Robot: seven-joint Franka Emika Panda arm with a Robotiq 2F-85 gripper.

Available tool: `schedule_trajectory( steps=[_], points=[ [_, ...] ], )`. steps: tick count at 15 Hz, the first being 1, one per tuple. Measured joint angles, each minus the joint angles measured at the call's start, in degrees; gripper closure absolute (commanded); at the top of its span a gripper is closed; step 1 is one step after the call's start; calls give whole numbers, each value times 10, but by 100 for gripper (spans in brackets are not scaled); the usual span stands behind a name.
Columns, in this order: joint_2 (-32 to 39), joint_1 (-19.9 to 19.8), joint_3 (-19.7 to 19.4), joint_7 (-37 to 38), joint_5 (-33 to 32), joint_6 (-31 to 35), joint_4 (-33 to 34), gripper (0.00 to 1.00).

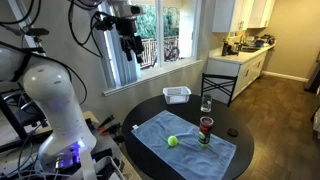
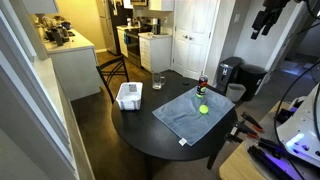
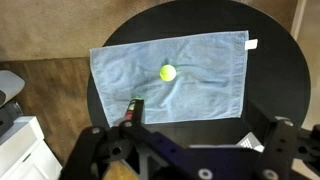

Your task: Put the tennis ball inside the canister

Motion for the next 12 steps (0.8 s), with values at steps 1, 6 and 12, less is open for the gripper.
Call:
schedule_trajectory(
  steps=[1, 6, 12],
  points=[
    [0, 0, 0, 0, 0, 0, 0, 0],
    [0, 0, 0, 0, 0, 0, 0, 0],
    [33, -2, -17, 6, 3, 1, 40, 0]
  ],
)
